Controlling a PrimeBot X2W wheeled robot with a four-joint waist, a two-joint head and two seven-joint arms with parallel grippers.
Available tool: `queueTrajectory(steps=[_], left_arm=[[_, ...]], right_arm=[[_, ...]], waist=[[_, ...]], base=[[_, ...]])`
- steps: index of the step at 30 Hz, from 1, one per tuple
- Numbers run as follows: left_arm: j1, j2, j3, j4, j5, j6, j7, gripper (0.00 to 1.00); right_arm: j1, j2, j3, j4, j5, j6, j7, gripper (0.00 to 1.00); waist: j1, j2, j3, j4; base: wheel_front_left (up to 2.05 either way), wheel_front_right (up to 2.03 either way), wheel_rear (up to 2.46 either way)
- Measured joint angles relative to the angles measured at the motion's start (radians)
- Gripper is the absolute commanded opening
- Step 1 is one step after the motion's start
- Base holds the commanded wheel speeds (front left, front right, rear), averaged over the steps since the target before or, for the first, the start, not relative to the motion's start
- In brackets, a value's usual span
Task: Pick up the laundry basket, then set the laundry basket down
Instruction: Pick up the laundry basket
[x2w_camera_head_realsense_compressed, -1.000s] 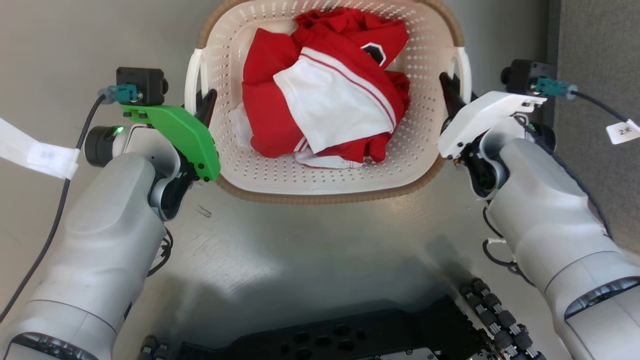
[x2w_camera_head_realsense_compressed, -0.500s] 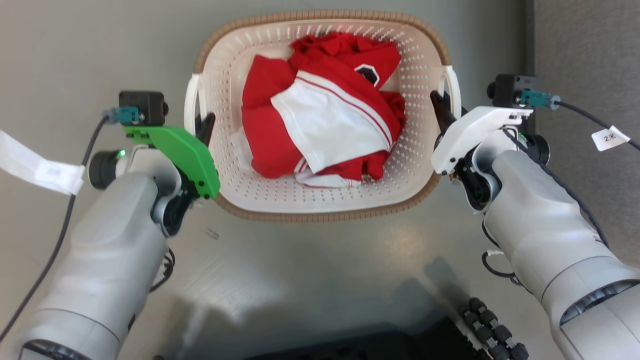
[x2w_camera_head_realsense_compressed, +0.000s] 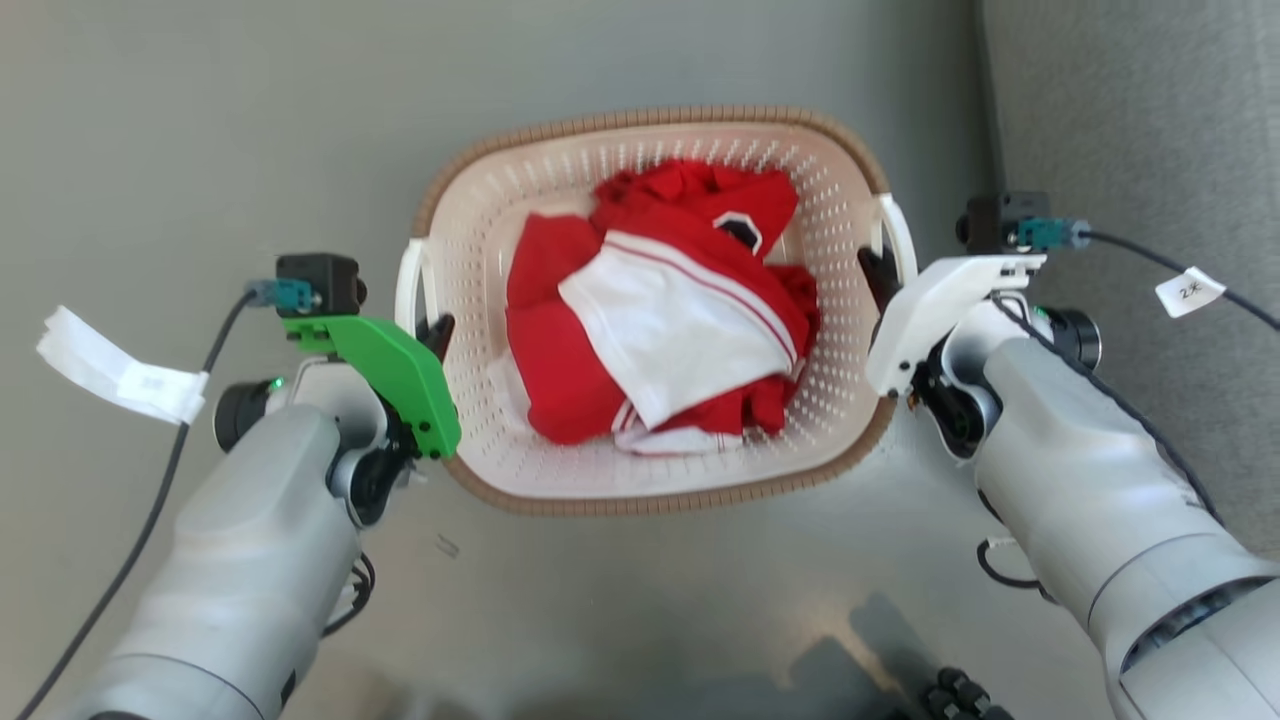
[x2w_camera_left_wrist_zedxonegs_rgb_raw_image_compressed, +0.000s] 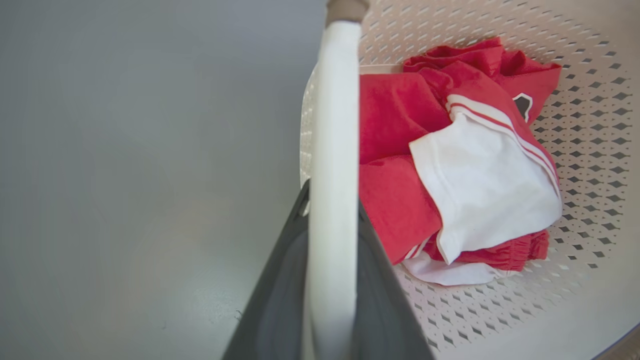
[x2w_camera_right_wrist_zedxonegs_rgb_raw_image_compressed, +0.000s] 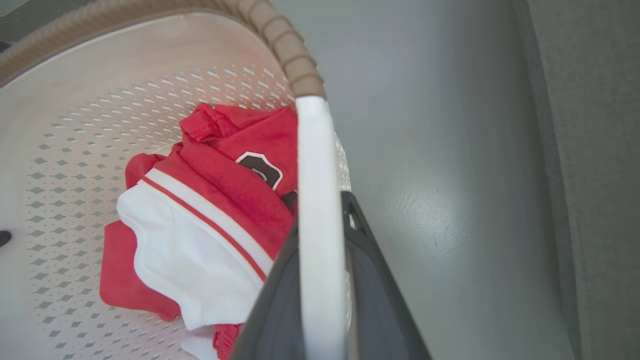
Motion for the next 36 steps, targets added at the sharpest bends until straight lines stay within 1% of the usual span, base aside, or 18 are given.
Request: queueTrajectory(steps=[3,19,25,26,32,36], left_arm=[[0.021,-0.003,-0.006,0.010,-0.019,0.000,0.021,0.00],[0.111,-0.029,-0.033,0.072,-0.085,0.000,0.098,0.00],[0.167,-0.035,-0.041,0.094,-0.104,0.000,0.116,0.00],[0.167,-0.035,-0.041,0.094,-0.104,0.000,0.116,0.00],[0.223,-0.046,-0.058,0.113,-0.126,0.000,0.155,0.00],[0.231,-0.050,-0.053,0.134,-0.147,0.000,0.168,0.00]], right_arm=[[0.016,0.000,0.006,0.011,0.005,0.007,0.017,0.00],[0.131,0.003,0.058,0.028,0.046,0.012,0.104,0.00],[0.181,0.004,0.084,0.017,0.073,0.016,0.155,0.00],[0.181,0.004,0.084,0.017,0.073,0.016,0.155,0.00],[0.246,-0.001,0.111,0.008,0.090,0.016,0.205,0.00],[0.253,-0.007,0.133,-0.015,0.099,0.015,0.239,0.00]], waist=[[0.0000,0.0000,-0.042,0.002],[-0.0001,0.0000,-0.272,0.016],[-0.0001,0.0000,-0.359,0.015],[-0.0001,0.0000,-0.359,0.015],[-0.0001,0.0000,-0.445,0.010],[-0.0001,0.0000,-0.503,0.006]], base=[[0.00,0.00,0.00],[0.00,0.00,0.00],[0.00,0.00,0.00],[0.00,0.00,0.00],[0.00,0.00,0.00],[0.00,0.00,0.00]])
